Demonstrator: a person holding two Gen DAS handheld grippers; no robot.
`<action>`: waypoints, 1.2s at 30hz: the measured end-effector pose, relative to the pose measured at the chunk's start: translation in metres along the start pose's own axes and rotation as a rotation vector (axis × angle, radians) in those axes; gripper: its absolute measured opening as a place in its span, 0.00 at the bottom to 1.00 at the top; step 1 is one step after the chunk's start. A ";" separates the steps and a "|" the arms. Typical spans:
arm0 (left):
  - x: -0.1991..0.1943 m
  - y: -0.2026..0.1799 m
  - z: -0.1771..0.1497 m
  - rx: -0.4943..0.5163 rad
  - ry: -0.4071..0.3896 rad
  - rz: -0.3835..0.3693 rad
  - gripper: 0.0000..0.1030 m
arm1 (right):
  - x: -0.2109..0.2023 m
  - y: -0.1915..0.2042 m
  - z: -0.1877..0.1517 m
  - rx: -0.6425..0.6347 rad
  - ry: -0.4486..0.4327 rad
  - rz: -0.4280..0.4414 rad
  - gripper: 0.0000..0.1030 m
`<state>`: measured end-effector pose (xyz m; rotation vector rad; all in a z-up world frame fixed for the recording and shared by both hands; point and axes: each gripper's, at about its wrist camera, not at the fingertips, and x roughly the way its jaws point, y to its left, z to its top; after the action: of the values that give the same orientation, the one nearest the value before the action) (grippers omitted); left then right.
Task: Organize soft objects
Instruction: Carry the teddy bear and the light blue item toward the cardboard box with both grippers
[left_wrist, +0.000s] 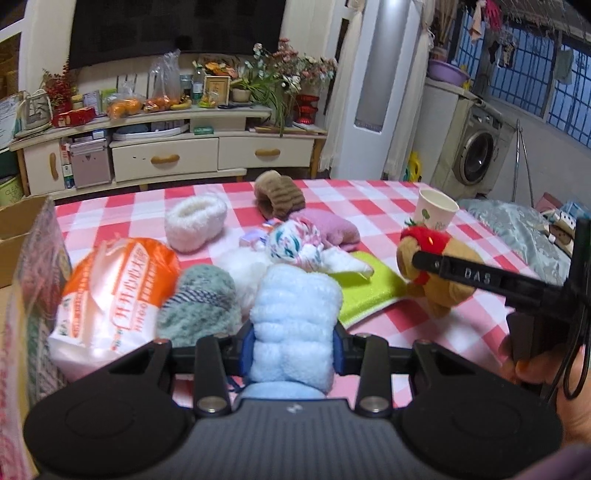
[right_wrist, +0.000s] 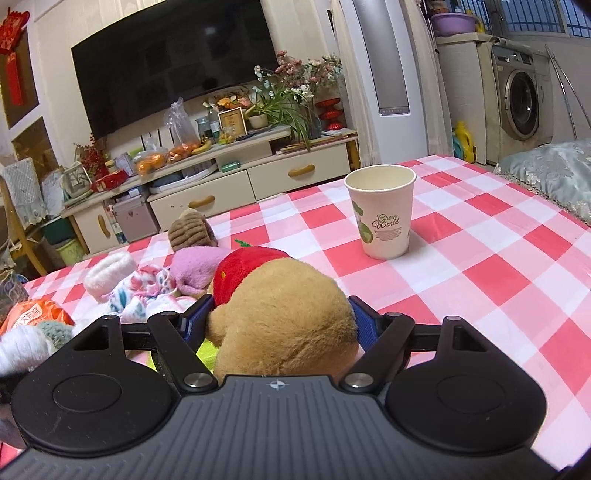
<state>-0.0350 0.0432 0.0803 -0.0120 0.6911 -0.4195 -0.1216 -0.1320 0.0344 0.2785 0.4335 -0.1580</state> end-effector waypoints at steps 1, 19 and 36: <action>-0.003 0.002 0.001 -0.003 -0.008 0.004 0.36 | 0.000 0.002 0.000 0.000 0.001 -0.003 0.93; -0.055 0.040 0.016 -0.053 -0.156 0.095 0.37 | -0.008 0.029 0.007 -0.086 -0.013 0.044 0.93; -0.096 0.091 0.019 -0.132 -0.266 0.201 0.37 | -0.004 0.098 0.027 -0.208 -0.056 0.257 0.93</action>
<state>-0.0562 0.1606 0.1408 -0.1203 0.4515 -0.1744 -0.0944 -0.0464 0.0825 0.1225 0.3520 0.1301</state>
